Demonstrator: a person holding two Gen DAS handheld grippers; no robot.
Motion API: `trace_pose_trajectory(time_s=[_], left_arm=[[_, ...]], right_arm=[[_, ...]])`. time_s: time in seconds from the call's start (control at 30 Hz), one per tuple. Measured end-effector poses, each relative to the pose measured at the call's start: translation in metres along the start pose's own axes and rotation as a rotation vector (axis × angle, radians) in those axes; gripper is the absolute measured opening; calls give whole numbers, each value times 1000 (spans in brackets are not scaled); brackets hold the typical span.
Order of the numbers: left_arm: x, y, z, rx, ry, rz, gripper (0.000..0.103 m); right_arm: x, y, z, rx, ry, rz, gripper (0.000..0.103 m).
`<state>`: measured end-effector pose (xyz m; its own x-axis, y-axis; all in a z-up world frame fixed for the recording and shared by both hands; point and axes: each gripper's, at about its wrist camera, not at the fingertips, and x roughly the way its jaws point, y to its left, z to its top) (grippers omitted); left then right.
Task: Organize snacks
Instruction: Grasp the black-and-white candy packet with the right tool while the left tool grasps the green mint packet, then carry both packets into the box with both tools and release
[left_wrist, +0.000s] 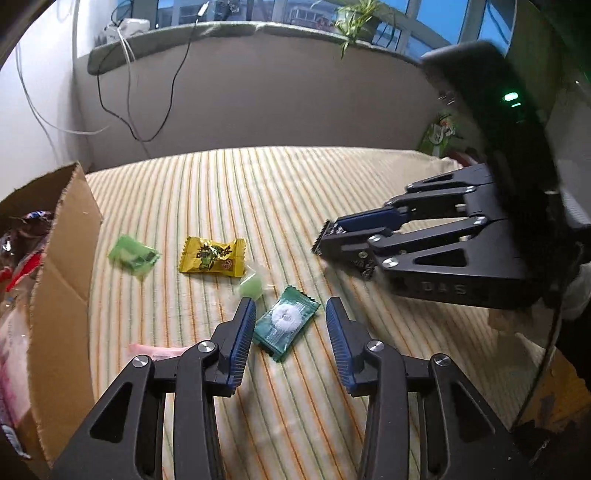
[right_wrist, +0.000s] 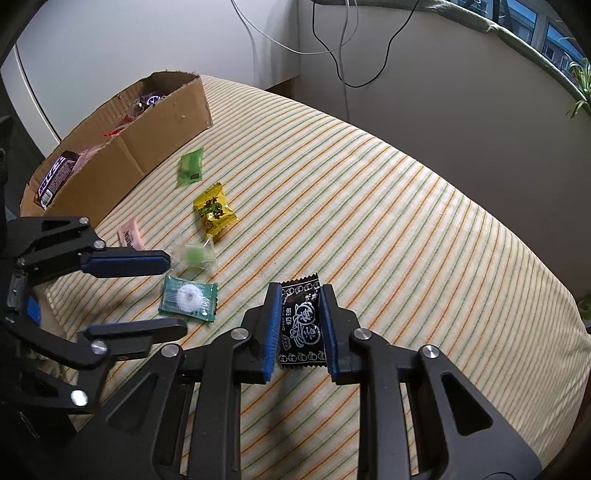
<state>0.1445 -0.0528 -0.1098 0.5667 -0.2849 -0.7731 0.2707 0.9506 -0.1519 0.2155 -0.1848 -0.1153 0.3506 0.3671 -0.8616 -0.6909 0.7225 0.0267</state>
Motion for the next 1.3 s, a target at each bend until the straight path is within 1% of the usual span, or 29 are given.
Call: trace_pose_trajectory(time_s=[0.13, 0.23, 0.37, 0.53, 0.6, 0.63, 0.73, 0.9, 1.03, 1.17, 1.3], left_arm=[[14, 0, 3, 15, 25, 11, 38], [12, -7, -1, 44, 22, 25, 38], [11, -15, -7, 62, 16, 66, 22], [9, -20, -10, 62, 1, 83, 20], [2, -18, -16, 47, -7, 80, 20], [-7, -19, -25, 38, -13, 79, 20], [-23, -20, -27, 14, -46, 84, 20], [-49, -9, -26, -36, -103, 95, 20], [-73, 5, -25, -79, -151, 111, 20], [-92, 21, -27, -108, -185, 147, 20], [-109, 44, -31, -132, -214, 187, 20]], right_arm=[[-1, -2, -2, 6, -1, 2, 21], [-2, -4, -2, 12, -2, 1, 21], [-3, -7, -4, 22, -3, -1, 21], [-4, -4, -4, 27, -6, -5, 21], [-6, -3, -2, 26, -12, -7, 21], [-8, -2, -2, 26, -17, -8, 21], [-15, 2, 1, 22, -32, -8, 21], [-29, 13, 7, 8, -63, -13, 21], [-44, 27, 18, -9, -104, -2, 21], [-55, 46, 32, -34, -138, 10, 21], [-56, 64, 47, -58, -158, 27, 20]])
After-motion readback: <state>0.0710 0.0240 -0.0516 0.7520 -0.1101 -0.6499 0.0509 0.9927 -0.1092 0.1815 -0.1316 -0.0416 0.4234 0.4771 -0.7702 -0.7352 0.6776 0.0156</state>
